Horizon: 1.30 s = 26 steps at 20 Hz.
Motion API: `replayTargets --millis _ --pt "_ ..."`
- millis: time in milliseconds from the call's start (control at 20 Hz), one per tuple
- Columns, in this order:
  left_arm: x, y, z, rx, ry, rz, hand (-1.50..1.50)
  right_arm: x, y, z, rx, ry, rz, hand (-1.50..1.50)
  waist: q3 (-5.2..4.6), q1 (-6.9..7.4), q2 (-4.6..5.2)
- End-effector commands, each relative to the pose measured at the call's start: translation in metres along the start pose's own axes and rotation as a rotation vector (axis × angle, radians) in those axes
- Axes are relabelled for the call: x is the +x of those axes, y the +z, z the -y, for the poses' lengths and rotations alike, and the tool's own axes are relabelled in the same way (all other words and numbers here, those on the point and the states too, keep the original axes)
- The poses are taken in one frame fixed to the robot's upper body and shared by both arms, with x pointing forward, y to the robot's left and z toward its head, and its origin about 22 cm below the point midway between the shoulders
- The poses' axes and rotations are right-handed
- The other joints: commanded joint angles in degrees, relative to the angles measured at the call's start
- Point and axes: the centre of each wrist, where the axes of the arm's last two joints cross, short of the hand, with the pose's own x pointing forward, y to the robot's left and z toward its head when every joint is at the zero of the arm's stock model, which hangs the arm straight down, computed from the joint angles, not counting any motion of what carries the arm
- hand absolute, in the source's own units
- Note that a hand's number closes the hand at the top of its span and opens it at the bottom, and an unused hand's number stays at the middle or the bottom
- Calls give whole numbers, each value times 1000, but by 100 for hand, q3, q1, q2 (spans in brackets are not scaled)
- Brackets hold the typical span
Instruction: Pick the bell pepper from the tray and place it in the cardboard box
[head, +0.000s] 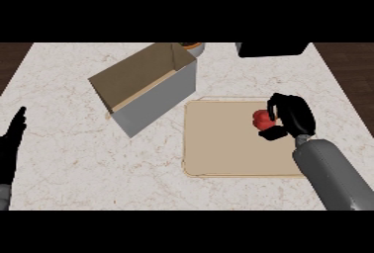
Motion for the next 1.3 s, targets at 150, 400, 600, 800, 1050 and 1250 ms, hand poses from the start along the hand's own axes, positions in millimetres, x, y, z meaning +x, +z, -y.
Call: replayTargets --millis 150,400,600,800,1050,1250 --pt "8 1 8 -20 12 4 0 111 1 48 -298 -7 71 150 44 95 52" --pt "9 -3 5 -41 1 42 0 180 29 83 -294 -36 64 150 62 312 163" --pt "19 -10 15 -44 2 60 0 212 39 96 -286 -151 79 150 71 400 218" --pt "27 -6 33 -62 29 65 0 253 8 131 -280 -232 80 150 72 492 239" --pt "19 -8 26 -74 23 91 0 268 -23 131 -268 -310 22 150 71 547 253" --pt "27 -13 17 -66 10 90 0 264 -59 123 -236 -392 -25 150 72 659 293"
